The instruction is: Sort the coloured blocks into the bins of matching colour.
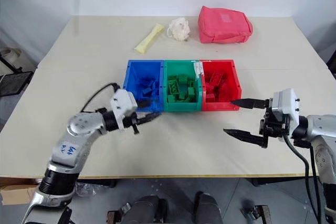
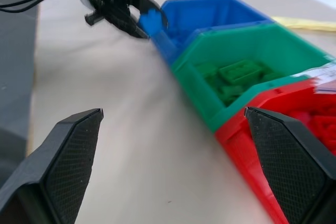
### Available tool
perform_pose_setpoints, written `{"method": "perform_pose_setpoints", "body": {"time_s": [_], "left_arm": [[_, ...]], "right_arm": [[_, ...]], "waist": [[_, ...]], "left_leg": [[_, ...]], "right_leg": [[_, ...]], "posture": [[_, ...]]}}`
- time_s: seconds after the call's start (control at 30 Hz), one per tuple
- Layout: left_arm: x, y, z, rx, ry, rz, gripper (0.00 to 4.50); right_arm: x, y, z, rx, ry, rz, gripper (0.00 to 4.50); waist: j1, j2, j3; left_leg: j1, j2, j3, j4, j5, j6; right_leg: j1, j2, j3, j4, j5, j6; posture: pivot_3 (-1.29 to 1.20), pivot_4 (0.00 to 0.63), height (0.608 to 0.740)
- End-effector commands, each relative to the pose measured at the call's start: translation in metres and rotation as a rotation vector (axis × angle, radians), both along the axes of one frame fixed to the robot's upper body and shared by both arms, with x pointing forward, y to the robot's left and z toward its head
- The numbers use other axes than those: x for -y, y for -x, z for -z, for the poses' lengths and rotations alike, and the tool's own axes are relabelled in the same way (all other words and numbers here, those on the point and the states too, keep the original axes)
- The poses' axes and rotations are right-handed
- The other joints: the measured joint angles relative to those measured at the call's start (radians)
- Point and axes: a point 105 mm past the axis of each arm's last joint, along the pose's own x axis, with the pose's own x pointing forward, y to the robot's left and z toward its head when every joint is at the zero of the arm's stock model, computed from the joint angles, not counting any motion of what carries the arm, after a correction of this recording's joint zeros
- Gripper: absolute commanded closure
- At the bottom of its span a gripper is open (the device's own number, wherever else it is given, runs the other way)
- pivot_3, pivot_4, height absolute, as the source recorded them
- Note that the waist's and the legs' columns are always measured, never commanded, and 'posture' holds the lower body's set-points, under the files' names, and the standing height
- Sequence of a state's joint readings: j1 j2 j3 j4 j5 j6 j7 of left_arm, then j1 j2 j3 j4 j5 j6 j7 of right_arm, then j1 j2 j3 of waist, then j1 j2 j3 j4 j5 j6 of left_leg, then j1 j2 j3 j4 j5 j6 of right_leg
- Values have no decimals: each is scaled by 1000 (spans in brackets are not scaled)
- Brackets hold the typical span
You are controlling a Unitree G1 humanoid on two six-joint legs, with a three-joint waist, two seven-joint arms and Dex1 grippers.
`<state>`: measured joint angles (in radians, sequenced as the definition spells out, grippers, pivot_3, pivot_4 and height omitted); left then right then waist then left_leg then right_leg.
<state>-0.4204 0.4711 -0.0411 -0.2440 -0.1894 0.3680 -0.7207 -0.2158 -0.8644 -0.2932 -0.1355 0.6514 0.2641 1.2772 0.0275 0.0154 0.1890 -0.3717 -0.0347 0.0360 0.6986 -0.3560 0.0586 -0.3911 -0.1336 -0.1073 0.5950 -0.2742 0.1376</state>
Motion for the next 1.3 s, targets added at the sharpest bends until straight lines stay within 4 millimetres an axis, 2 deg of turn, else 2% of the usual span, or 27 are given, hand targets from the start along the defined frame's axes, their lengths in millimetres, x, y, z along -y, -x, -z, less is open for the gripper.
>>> {"method": "perform_pose_setpoints", "body": {"time_s": [0.03,0.17,0.2,0.37,0.43,0.47,0.63,0.77,0.97,1.03,1.1,1.17,1.3], "left_arm": [[-18,-17,-24,71,17,-97,3025],[-29,-37,-20,70,-13,-167,3025],[-29,-41,-20,75,-12,-175,2291],[-25,-47,-20,82,-1,-154,818],[-22,-45,-22,106,-5,-128,99],[-22,-44,-24,112,2,-116,18],[-25,-32,-33,96,71,-53,18],[-35,-2,-39,81,186,96,18],[-79,16,-24,-6,108,39,18],[-106,29,-10,-59,53,9,18],[-122,39,0,-99,17,-4,18],[-130,43,6,-124,5,-15,18],[-133,43,10,-145,23,-29,18]], "right_arm": [[-2,-7,-16,64,-63,2,0],[-7,-20,-27,117,-116,20,0],[-8,-24,-32,132,-139,23,0],[-11,-28,-35,144,-148,21,0],[-9,-28,-33,138,-135,20,0],[-9,-28,-32,136,-132,20,0],[-5,-25,-23,107,-90,17,0],[2,-22,-20,94,-65,20,0],[20,-18,-18,86,-10,80,0],[31,-9,-8,49,36,96,0],[37,-3,0,22,74,103,0],[41,0,5,10,102,113,0],[45,0,9,6,104,137,0]], "waist": [[1,0,0],[1,0,0],[0,0,0],[2,0,0],[1,0,0],[1,0,0],[-1,0,0],[-4,0,0],[-5,0,0],[-2,0,0],[-1,0,0],[-2,0,0],[-1,0,0]], "left_leg": [[0,0,0,0,0,0],[0,-1,1,0,0,0],[0,-1,1,0,0,0],[0,-1,0,0,0,0],[-1,-1,0,0,0,0],[0,-1,0,0,0,0],[0,-1,0,0,0,0],[0,-1,1,0,0,0],[0,1,1,0,0,0],[0,1,1,0,0,0],[0,0,0,-1,0,0],[0,0,0,-2,0,0],[0,0,0,0,0,0]], "right_leg": [[0,0,-1,0,0,0],[0,0,-3,1,0,0],[0,0,-4,1,0,0],[-1,0,-5,2,0,0],[-1,0,-5,2,0,0],[-1,0,-5,2,0,0],[-1,0,-5,2,0,0],[-1,0,-4,2,0,0],[-1,1,-4,1,0,0],[-1,0,-4,1,0,0],[-1,0,-2,1,0,0],[-1,0,-2,0,0,0],[1,-1,-1,-2,0,0]], "posture": [[0,150,740],[0,150,740],[0,150,740],[0,150,740],[0,150,740],[0,150,740],[0,150,740],[0,150,740],[0,150,740],[0,150,740],[0,150,740],[0,150,740],[0,150,740]]}}
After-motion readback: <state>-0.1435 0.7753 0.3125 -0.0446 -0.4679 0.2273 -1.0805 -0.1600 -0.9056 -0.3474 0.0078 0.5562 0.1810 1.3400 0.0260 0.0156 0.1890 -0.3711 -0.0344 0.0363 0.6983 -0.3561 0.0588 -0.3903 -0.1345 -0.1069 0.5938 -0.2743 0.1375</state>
